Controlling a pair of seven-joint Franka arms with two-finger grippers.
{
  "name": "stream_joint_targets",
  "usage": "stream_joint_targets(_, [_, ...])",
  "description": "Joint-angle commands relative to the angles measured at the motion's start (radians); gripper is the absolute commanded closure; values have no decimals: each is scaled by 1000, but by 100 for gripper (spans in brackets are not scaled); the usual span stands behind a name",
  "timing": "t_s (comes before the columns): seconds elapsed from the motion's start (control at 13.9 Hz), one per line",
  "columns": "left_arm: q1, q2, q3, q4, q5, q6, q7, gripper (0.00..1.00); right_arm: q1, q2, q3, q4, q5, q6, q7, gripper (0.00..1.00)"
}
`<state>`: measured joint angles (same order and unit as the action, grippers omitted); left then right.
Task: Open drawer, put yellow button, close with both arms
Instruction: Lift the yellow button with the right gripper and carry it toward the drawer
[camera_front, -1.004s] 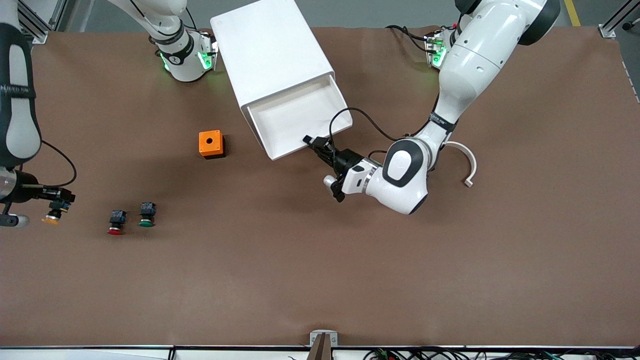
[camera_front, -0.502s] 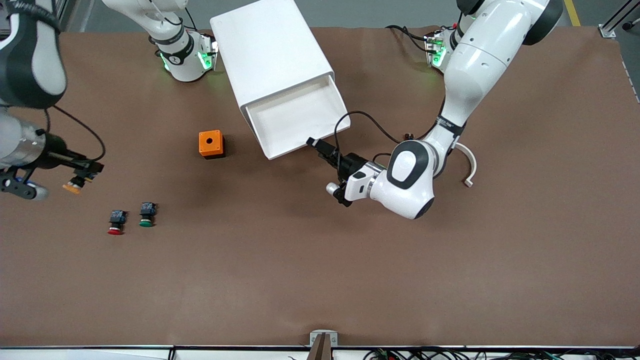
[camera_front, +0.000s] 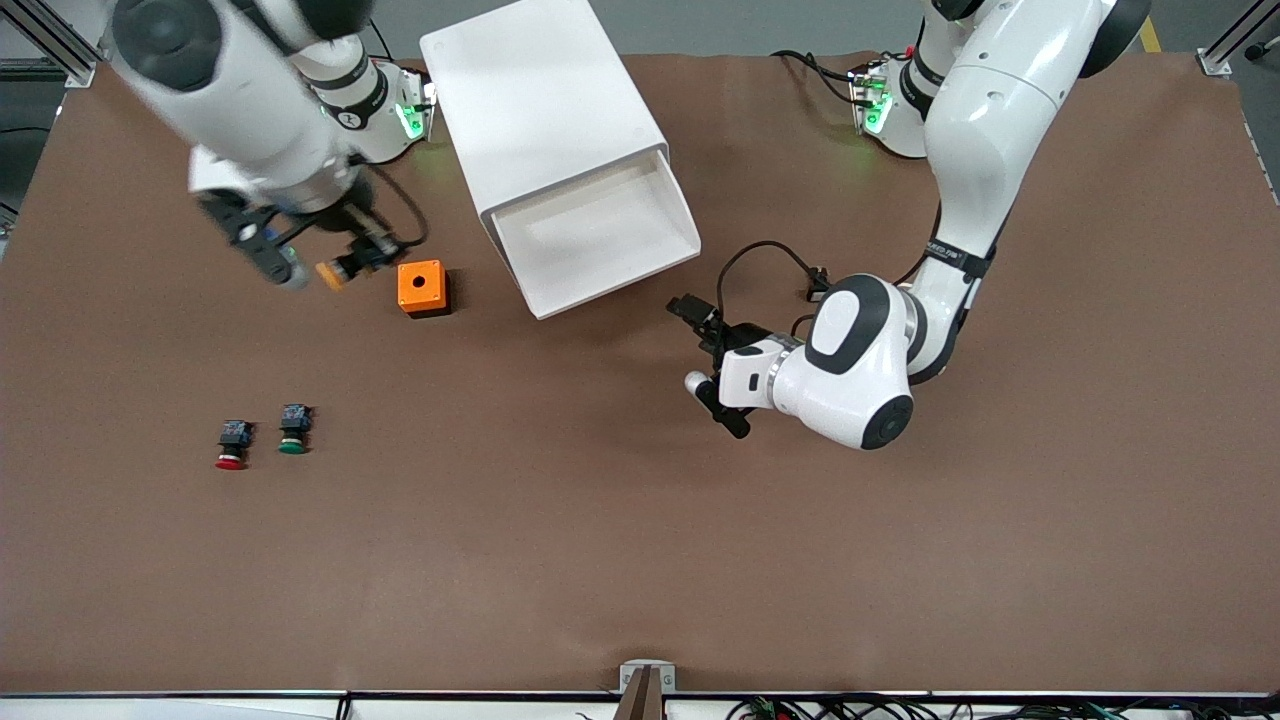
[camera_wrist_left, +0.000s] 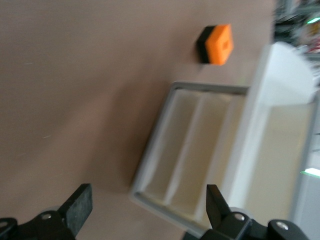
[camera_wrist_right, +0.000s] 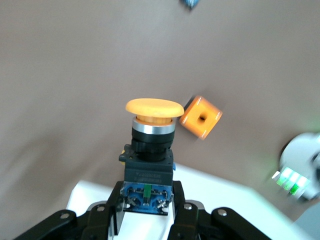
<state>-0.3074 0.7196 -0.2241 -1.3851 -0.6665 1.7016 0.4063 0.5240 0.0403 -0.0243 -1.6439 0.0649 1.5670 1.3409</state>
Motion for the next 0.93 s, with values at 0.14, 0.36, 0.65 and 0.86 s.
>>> stream_joint_targets(0.14, [-9,-72,2,-8,221,35,-30,0,149,24,-20,3,101,160,320,85])
stream_joint_targets(0.36, [-13,-83,0,-8,332,64,-70,0,205,76,-20,-5,174,252,392,87])
stream_joint_targets(0.65, [-7,-80,0,-14,372,87,-66,0,264,101,-20,-94,191,392,448,87])
stream_joint_targets(0.86, [-2,-75,-1,-12,415,93,-66,0,306,110,-20,-151,193,436,449,89])
